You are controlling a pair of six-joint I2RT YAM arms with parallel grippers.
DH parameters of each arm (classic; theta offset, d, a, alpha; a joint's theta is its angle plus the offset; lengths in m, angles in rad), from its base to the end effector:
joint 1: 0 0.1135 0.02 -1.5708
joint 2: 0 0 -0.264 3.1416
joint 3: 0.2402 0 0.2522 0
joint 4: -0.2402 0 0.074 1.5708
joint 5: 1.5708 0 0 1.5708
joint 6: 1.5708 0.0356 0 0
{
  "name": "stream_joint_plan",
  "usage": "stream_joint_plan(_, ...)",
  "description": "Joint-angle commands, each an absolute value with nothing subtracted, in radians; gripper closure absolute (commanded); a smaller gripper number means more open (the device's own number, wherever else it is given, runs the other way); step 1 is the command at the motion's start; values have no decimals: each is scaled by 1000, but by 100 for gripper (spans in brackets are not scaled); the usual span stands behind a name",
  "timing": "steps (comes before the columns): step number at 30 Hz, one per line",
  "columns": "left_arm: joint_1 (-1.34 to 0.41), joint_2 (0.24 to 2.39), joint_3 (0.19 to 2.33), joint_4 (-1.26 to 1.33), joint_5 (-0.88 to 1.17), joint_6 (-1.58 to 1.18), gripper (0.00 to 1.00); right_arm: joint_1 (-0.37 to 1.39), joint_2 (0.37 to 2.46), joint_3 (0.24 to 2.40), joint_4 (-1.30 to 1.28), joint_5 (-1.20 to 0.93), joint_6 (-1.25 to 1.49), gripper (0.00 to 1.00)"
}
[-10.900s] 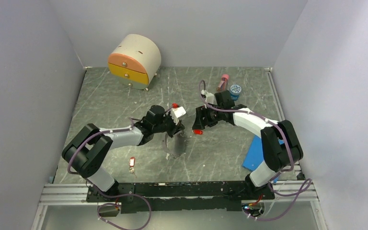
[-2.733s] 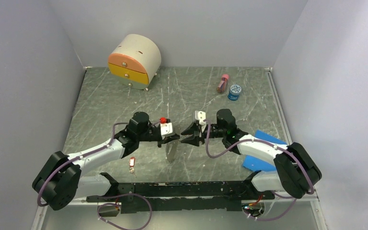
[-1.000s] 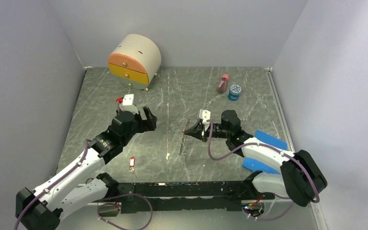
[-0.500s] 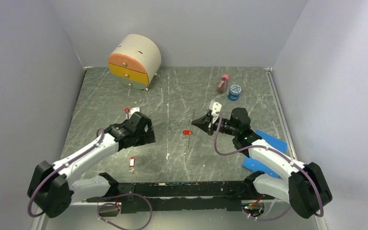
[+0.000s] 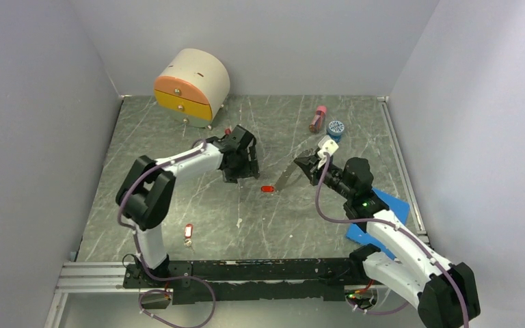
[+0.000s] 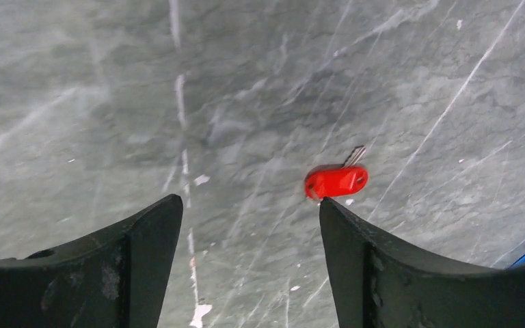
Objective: Put the keys on the keyring
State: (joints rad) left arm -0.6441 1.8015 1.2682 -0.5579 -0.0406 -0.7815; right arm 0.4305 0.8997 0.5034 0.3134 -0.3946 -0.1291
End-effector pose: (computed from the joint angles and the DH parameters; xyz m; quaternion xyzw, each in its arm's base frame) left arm 0.2986 -0.2224 0.2004 -0.0715 0.9686 -0.1404 0.1925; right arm 0.1865 0.1007 0.2722 -0.3268 0.6568 0.2423 0.6349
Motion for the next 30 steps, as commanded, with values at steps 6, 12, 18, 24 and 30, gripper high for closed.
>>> stream_joint_plan(6,-699,1974,1503,-653,4,-869,31,421,865,483,283,-367,-138,100)
stream_joint_plan(12,-707,2022,1525,-688,21,-874,37,419,866,476,283,-370,-147,100)
stream_joint_plan(18,-731,2042,1537,-717,2,-879,38,419,890,477,290,-394,-142,100)
stream_joint_plan(24,-734,2068,1544,-711,10,-882,49,419,907,483,296,-415,-136,100)
stream_joint_plan(30,-735,2075,1535,-718,2,-872,61,419,919,494,286,-431,-141,100)
